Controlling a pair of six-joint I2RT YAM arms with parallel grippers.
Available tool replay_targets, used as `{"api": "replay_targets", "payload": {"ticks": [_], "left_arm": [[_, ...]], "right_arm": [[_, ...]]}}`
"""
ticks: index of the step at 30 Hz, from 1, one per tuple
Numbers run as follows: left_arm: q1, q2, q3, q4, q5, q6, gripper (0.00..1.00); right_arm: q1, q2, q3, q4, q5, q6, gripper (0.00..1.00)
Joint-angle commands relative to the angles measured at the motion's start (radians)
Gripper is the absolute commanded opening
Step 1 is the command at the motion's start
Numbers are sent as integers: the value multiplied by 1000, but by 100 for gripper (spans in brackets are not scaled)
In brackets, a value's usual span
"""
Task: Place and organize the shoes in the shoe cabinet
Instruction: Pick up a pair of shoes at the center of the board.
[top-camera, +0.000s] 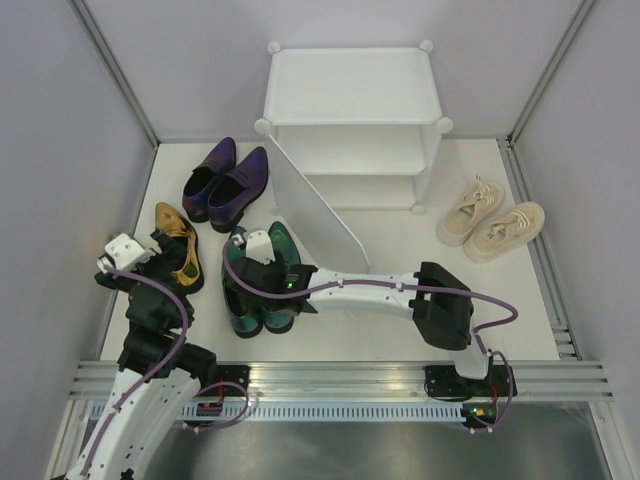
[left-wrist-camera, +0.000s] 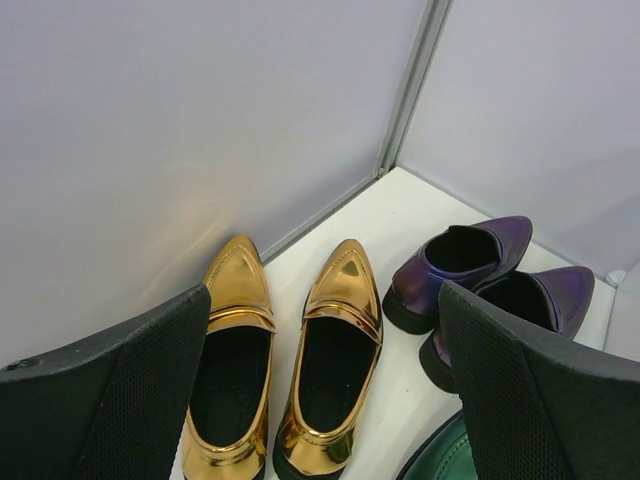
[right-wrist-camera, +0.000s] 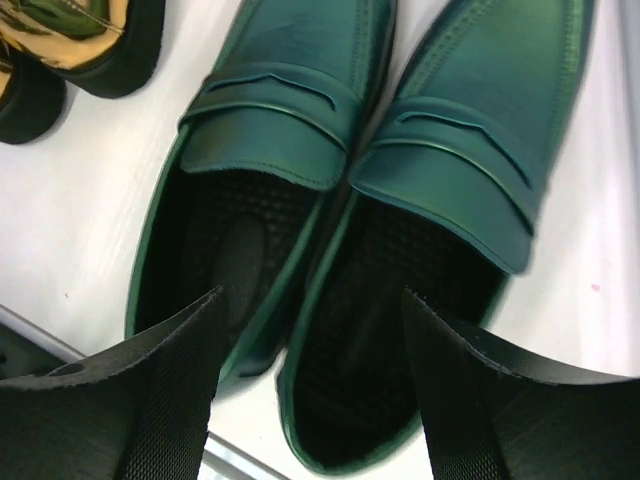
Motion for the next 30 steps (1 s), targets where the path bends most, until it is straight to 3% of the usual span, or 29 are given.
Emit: {"api": "replay_targets", "payload": {"ticks": [1,6,10,13,18,21,28,30], "left_arm": [[4,1,-1,23,50,8,97],[4,-2,4,13,71,2,96],[3,-7,7,5,77,-8,96],[3,-8,7,-1,100,-11,96],[2,-5,7,-9,105,-11,96],[3,-7,7,-9,113,-12,96],[4,-8,7,-10,116,-12,96],[2,-8,7,-12,114,-12,96]], "right_arm": [[0,55,101,26,27,57,75],[-29,135,105,2,37,121,77],[-51,178,105,-1,16,143,73],[-51,203,114,11,-22,143,56],[-49,226,131,14,-65,147,46],[-49,221,126,3,-67,150,35],[-45,128,48,13,-65,150,1],[-43,79,31,16,-64,144,1]]}}
